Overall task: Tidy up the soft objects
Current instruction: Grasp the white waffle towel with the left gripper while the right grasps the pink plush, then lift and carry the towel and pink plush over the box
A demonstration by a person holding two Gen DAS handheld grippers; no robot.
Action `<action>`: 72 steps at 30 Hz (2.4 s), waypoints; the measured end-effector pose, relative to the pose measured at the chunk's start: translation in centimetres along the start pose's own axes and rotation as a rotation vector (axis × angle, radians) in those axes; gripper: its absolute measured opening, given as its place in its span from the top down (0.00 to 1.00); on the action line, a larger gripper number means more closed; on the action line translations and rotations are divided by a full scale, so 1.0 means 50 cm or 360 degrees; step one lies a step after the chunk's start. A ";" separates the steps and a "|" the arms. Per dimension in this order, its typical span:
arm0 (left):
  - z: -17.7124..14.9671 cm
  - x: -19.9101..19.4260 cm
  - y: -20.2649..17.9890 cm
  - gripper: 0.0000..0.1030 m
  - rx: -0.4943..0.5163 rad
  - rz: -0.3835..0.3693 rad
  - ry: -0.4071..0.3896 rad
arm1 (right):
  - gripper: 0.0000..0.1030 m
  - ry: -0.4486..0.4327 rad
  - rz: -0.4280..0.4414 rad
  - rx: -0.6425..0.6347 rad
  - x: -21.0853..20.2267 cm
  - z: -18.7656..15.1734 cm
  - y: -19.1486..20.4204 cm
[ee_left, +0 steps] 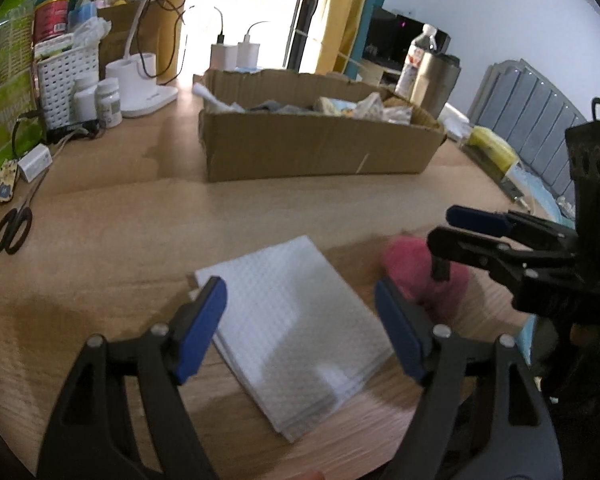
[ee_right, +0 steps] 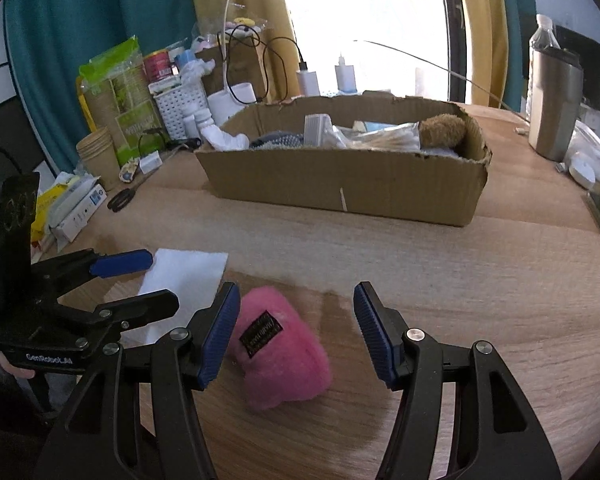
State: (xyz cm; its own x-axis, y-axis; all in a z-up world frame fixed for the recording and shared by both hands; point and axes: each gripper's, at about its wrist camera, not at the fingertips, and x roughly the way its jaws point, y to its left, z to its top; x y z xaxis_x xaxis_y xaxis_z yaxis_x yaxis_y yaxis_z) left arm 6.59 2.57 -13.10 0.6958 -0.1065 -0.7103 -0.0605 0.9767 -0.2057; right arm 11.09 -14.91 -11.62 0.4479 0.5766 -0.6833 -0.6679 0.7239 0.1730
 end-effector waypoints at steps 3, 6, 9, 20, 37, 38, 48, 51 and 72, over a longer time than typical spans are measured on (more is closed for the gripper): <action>-0.003 0.011 0.008 0.23 -0.0027 0.0013 0.0039 | 0.39 0.0012 -0.0003 -0.0017 0.004 -0.005 0.003; -0.007 0.014 0.008 0.18 -0.0023 0.0023 0.0052 | 0.39 0.0025 0.0001 -0.0028 0.010 -0.010 0.005; -0.008 0.016 0.003 0.17 0.0003 0.0040 0.0054 | 0.39 0.0037 0.0003 -0.0030 0.014 -0.013 0.004; -0.016 0.033 -0.030 0.08 0.0162 0.0149 0.0062 | 0.39 0.0053 0.0011 -0.0021 0.018 -0.015 0.000; -0.030 0.031 -0.040 0.15 0.0251 0.0175 0.0013 | 0.38 0.0063 0.0036 -0.0033 0.017 -0.023 0.003; -0.031 0.030 -0.042 0.18 0.0257 0.0166 0.0011 | 0.38 0.0067 0.0042 -0.0033 0.018 -0.025 0.004; -0.028 0.018 -0.045 0.64 0.0246 0.0095 -0.0002 | 0.39 0.0097 0.0075 -0.0036 0.027 -0.028 0.009; -0.026 0.017 -0.045 0.73 0.0231 0.0065 0.0007 | 0.50 0.0099 0.0096 -0.0066 0.026 -0.030 0.015; 0.015 -0.012 -0.070 0.86 0.0216 -0.0076 -0.0052 | 0.62 -0.0025 0.0092 -0.0097 -0.014 0.002 0.009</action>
State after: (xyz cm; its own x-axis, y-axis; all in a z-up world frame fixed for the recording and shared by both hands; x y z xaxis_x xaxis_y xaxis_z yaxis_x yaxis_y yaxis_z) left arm 6.91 -0.64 -11.47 0.7187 -0.1497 -0.6790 0.0690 0.9871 -0.1446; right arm 10.52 -14.96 -11.00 0.4166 0.6228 -0.6623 -0.7275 0.6652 0.1679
